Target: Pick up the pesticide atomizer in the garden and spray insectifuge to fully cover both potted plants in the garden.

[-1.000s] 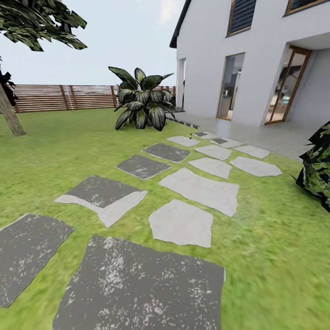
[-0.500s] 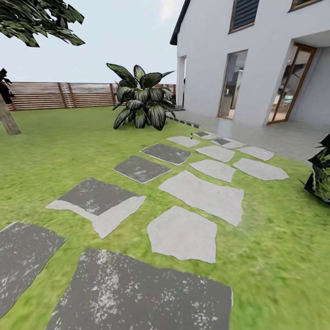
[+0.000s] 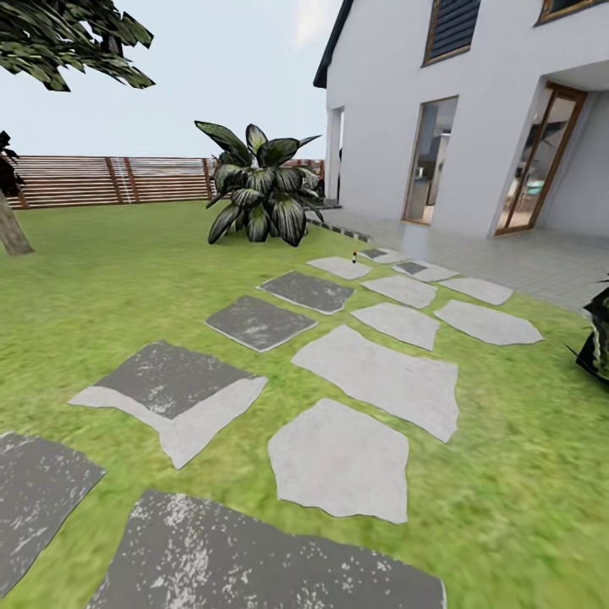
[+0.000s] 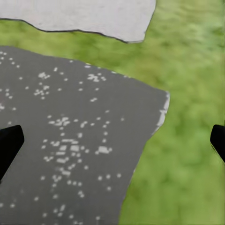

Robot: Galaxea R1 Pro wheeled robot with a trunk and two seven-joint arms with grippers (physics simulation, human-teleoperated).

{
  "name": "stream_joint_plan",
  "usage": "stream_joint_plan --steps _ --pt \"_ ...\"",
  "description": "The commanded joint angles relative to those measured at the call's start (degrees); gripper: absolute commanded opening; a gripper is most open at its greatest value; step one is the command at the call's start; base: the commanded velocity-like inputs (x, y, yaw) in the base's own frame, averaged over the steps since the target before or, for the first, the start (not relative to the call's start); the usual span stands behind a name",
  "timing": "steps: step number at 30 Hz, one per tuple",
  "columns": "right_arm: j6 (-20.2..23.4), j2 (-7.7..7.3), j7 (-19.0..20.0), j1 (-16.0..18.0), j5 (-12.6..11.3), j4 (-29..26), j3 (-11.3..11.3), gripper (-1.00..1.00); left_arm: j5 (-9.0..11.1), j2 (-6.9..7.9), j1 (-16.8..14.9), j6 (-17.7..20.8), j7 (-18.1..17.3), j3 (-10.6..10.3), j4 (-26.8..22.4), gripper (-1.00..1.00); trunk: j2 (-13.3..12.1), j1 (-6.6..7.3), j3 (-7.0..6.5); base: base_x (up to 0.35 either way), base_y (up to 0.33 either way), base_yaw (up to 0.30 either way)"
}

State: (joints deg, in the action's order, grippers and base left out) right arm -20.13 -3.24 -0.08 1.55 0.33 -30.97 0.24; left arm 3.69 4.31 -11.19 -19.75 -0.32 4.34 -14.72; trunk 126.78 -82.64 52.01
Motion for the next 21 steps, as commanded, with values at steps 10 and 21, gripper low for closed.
stream_joint_plan --steps 10,21 --pt "-0.17 -0.01 -0.01 0.03 0.03 0.00 0.02 1.00 0.36 0.00 0.01 -0.17 -0.03 -0.03 0.05 1.00 0.02 -0.02 0.05 0.339 0.000 0.000" --pt "-0.17 -0.01 -0.01 0.03 0.02 -0.02 -0.02 1.00 0.32 0.00 0.00 -0.20 -0.03 -0.10 0.05 1.00 0.02 -0.02 0.05 0.339 0.000 0.000"
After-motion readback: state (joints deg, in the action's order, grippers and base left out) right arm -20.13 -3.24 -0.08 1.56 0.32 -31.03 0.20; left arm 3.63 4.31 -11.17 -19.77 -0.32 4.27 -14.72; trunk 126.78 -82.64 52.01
